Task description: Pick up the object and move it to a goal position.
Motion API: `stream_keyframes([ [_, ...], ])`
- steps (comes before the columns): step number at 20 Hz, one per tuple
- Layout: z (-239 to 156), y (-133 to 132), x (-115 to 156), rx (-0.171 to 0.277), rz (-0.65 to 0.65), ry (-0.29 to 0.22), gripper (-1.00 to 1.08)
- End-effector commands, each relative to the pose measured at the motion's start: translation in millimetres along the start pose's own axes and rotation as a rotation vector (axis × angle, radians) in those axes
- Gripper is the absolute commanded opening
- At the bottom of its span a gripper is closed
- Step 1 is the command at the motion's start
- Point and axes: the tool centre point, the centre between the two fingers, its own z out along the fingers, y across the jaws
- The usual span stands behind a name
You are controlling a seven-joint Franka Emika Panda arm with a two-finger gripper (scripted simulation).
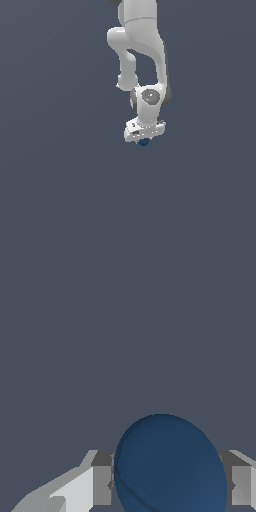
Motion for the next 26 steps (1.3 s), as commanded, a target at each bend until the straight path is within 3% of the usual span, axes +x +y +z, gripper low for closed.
stream_keyframes([
  [1, 0.8, -0.1, 0.0, 0.0, 0.0, 0.0, -1.0],
  [14, -19.6, 11.7, -3.9, 0.0, 0.0, 0.0, -1.0],
  [26, -109.8, 65.0, -21.2, 0.001, -0.001, 0.0, -1.0],
])
